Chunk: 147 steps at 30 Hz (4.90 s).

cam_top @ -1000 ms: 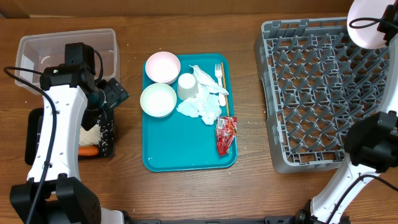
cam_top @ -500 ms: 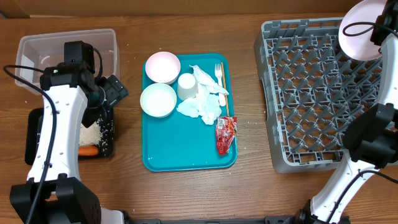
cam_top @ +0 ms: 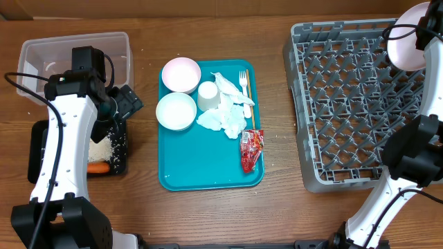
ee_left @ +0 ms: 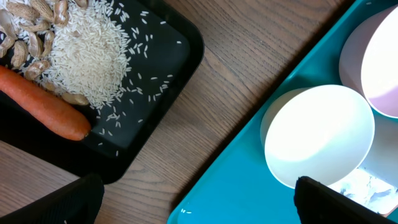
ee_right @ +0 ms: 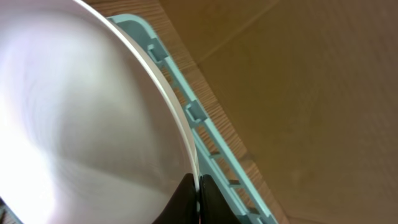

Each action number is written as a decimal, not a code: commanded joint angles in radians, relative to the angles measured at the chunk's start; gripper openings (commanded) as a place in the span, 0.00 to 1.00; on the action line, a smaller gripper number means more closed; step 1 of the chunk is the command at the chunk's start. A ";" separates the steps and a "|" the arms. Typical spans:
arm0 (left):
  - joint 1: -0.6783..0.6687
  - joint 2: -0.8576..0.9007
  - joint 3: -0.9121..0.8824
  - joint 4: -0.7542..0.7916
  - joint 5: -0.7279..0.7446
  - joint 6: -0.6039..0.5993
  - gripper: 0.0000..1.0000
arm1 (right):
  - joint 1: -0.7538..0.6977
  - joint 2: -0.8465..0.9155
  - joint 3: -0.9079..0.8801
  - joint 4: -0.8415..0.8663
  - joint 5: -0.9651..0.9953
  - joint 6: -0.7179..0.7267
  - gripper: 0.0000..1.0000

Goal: Sort waste into correct bins and load items into the dishwasher rack
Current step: 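Lift the white plate and stand it in the gray dish rack, then grasp the red snack wrapper on the teal tray with the left gripper, then carry the wrapper left and drop it into the clear bin, then grasp the crumpled white tissue on the teal tray, left gripper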

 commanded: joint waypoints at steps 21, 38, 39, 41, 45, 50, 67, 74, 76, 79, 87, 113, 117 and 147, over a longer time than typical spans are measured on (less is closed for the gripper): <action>0.008 0.007 0.001 -0.029 0.104 0.101 1.00 | 0.196 -0.186 0.248 -0.511 -1.212 0.249 1.00; -0.559 0.030 0.001 0.098 0.322 0.206 1.00 | 0.175 -0.173 0.153 -0.476 -0.823 0.473 1.00; -0.614 0.048 0.001 0.132 0.298 0.180 1.00 | 0.151 -0.173 0.153 -0.476 -0.823 0.473 1.00; -0.709 0.105 0.001 0.210 0.296 0.172 1.00 | 0.119 -0.173 0.153 -0.476 -0.823 0.473 1.00; -0.769 0.235 0.001 0.270 0.278 0.110 0.89 | 0.100 -0.173 0.153 -0.476 -0.823 0.473 1.00; -0.771 0.352 0.001 0.279 0.278 0.060 0.76 | 0.101 -0.173 0.153 -0.476 -0.823 0.473 1.00; -0.821 0.415 0.001 0.313 0.196 0.064 0.34 | 0.101 -0.173 0.153 -0.476 -0.823 0.473 1.00; -0.821 0.415 0.001 0.299 0.167 0.064 0.04 | 0.101 -0.173 0.153 -0.476 -0.823 0.473 1.00; -0.820 0.414 0.004 0.275 0.143 0.064 0.04 | 0.101 -0.173 0.153 -0.476 -0.823 0.473 1.00; -0.802 0.405 0.043 0.205 0.144 0.060 0.04 | 0.101 -0.173 0.153 -0.476 -0.823 0.473 1.00; -0.679 0.312 0.380 -0.083 0.150 0.118 0.04 | 0.101 -0.173 0.153 -0.476 -0.823 0.473 1.00; 0.193 0.299 0.606 0.154 -0.023 -0.027 0.04 | 0.101 -0.173 0.153 -0.476 -0.823 0.473 1.00; 0.196 0.357 0.606 0.204 -0.107 -0.040 0.04 | 0.101 -0.173 0.153 -0.476 -0.823 0.473 1.00; -0.287 0.322 0.590 -0.230 0.305 0.218 1.00 | 0.101 -0.173 0.153 -0.476 -0.823 0.473 1.00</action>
